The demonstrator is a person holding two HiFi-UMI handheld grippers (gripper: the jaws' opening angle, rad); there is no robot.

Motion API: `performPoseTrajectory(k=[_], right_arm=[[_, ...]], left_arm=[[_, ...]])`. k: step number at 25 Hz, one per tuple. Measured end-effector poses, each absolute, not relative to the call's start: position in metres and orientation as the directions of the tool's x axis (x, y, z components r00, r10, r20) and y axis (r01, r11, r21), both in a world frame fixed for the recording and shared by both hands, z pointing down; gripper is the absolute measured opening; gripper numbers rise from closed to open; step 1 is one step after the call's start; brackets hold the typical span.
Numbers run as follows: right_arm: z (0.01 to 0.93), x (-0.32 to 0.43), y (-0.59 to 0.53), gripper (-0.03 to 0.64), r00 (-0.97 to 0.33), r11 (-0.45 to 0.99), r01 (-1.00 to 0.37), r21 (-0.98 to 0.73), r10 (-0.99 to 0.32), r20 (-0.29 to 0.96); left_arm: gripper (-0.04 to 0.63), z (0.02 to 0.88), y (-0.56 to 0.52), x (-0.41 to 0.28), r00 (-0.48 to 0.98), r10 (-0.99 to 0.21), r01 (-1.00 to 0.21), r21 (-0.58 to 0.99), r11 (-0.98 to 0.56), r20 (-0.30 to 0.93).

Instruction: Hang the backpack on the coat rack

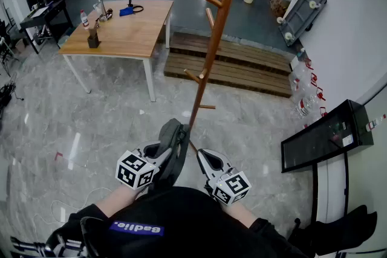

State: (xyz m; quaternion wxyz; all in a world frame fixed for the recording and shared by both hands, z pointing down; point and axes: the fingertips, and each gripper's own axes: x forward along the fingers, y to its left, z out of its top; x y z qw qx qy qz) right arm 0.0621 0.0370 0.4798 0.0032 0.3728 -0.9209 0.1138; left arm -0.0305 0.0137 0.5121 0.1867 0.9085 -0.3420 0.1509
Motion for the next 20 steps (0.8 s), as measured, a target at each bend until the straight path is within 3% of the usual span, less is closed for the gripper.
performPoseTrajectory(k=[12,20], right_arm=[[0.48,0.076,0.024,-0.003,-0.733,0.703,-0.673,-0.229,-0.676,0.077],[0.483,0.095,0.006,-0.003,-0.761,0.731,-0.638,-0.242,-0.646,0.059]], left_arm=[[0.089,0.51,0.003,-0.023,0.696,-0.59,-0.704,0.225,-0.674,0.41],[0.089,0.492,-0.029,-0.043,0.613,-0.687,-0.78,0.161,-0.604,0.392]])
